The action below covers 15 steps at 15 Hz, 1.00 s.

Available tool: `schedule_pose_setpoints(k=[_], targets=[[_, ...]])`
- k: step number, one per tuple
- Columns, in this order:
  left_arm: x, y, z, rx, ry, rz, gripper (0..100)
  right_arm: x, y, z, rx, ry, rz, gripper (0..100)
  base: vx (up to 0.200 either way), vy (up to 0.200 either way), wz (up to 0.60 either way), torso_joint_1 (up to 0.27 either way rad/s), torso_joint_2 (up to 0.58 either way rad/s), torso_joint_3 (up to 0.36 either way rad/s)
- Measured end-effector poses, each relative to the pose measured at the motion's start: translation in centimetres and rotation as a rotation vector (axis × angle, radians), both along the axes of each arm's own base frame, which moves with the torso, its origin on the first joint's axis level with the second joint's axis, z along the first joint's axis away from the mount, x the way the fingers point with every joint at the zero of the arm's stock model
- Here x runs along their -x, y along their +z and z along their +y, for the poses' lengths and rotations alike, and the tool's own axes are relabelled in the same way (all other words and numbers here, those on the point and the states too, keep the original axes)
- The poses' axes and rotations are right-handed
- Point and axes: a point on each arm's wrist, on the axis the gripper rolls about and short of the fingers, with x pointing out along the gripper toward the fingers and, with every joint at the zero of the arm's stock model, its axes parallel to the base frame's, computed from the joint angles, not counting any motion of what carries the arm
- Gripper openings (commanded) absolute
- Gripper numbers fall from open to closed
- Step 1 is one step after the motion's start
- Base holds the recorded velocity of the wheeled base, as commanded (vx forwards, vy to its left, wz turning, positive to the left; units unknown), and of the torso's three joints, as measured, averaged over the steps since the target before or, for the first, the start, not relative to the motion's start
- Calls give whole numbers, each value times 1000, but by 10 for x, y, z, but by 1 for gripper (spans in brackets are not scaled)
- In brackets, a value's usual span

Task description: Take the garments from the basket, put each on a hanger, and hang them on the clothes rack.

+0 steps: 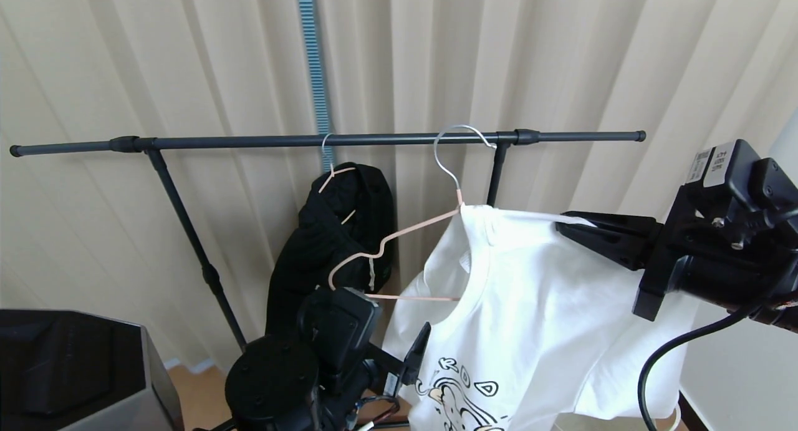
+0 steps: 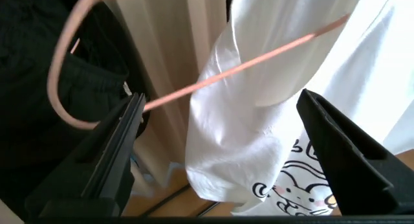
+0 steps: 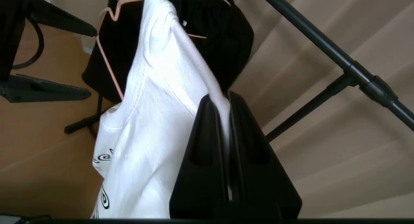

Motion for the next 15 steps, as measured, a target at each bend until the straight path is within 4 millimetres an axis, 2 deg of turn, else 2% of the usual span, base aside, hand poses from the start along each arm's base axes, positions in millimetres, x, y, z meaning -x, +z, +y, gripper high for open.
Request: schedule_pose_setpoints(k=[5,15], targets=[[-9,-5,4,47,41,40,100,-1,4,0,-49,-1,-28,0,0,0,0,0,0,0],[-30,-9,-18,67,44,-4,100,7,1,5,-58,35,-8,0,0,0,0,0,0,0]])
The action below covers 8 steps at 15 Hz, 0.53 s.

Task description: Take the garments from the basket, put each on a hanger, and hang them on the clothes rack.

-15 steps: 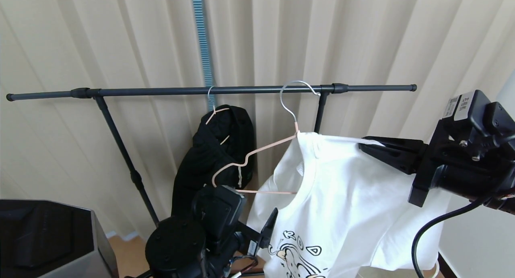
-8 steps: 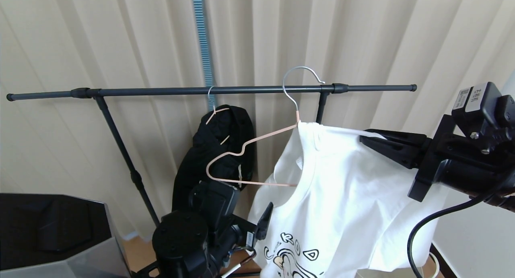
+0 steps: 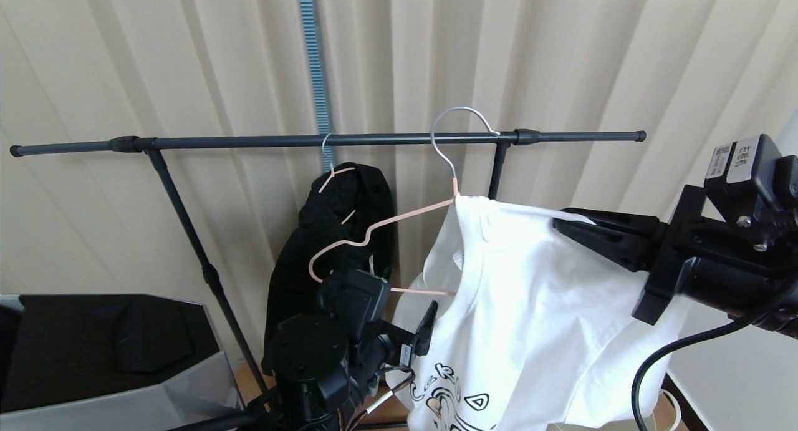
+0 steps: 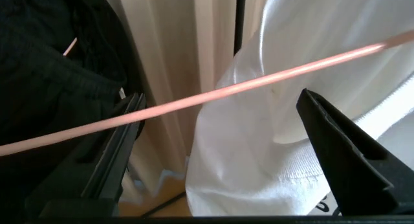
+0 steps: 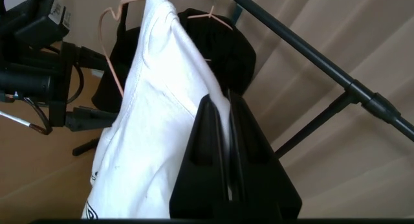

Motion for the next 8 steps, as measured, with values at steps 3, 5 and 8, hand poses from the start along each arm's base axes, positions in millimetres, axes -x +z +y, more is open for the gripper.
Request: schedule_pose_setpoints(k=[3,5,8], targets=[[-8,-1,2,-11,23,-12,100,2,2,0,-4,5,-6,0,0,0,0,0,0,0],[-11,-5,2,-27,30,-11,100,3,3,-1,-6,5,-11,0,0,0,0,0,0,0],[-12,-8,0,-47,29,-12,100,4,4,-1,-15,5,-12,0,0,0,0,0,0,0]])
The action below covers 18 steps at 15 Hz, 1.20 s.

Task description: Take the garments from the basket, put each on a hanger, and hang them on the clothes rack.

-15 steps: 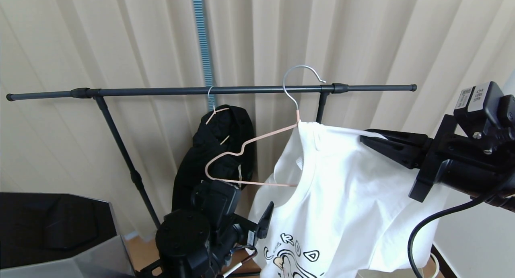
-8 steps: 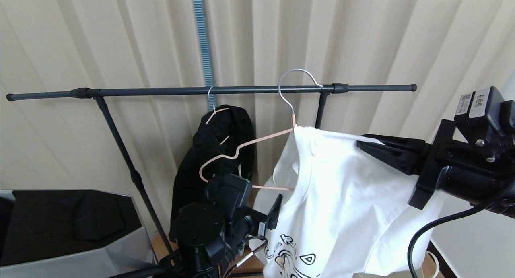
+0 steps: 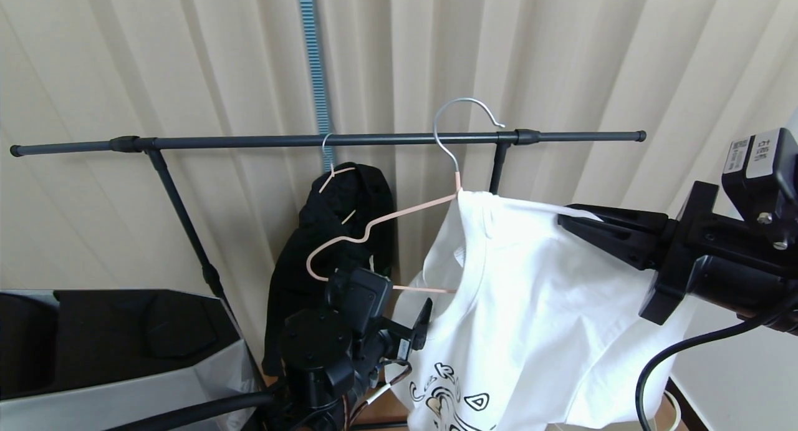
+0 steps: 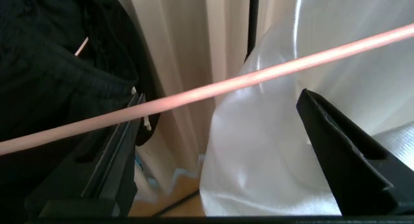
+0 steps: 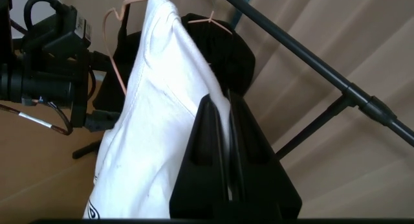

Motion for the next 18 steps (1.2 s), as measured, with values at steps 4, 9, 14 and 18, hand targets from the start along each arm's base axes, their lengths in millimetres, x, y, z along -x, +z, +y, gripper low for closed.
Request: schedule_pose_setpoints(k=[4,9,14,18], targets=[[2,4,-7,15,-20,-16,100,1,0,2,1,9,0,0,0,0,0,0,0,0],[-6,7,-14,17,-16,-48,100,3,-1,4,1,21,2,0,0,0,0,0,0,0],[-16,-1,-14,7,6,-45,0,4,0,4,0,25,1,0,0,0,0,0,0,0],[-12,-3,-12,-7,0,-33,0,3,0,4,0,24,0,0,0,0,0,0,0,0]])
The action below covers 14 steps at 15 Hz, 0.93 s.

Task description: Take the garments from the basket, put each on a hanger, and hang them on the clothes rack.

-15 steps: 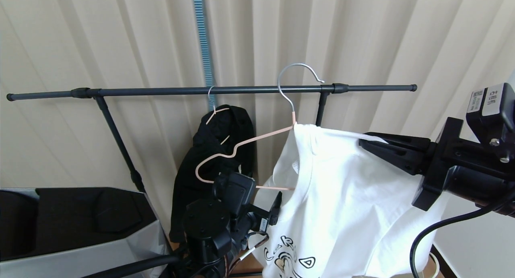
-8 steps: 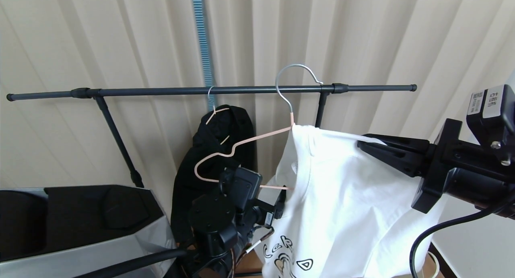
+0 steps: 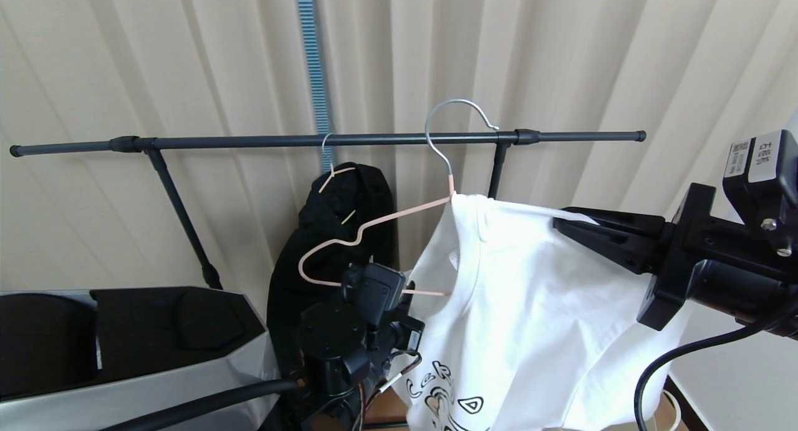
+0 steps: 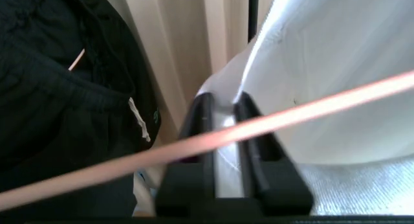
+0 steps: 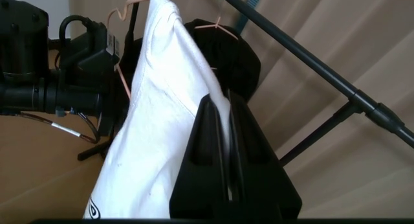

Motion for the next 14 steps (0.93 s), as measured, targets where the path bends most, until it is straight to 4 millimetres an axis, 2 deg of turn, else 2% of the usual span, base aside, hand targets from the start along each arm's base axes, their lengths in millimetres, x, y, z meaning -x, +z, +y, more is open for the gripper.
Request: schedule_pose_setpoints(k=[9,14], targets=[[10,16,12,-9,1,-21,0,-10,1,-8,-20,-54,22,0,0,0,0,0,0,0],[13,16,18,-28,9,-15,0,-12,2,-10,-22,-68,19,0,0,0,0,0,0,0]])
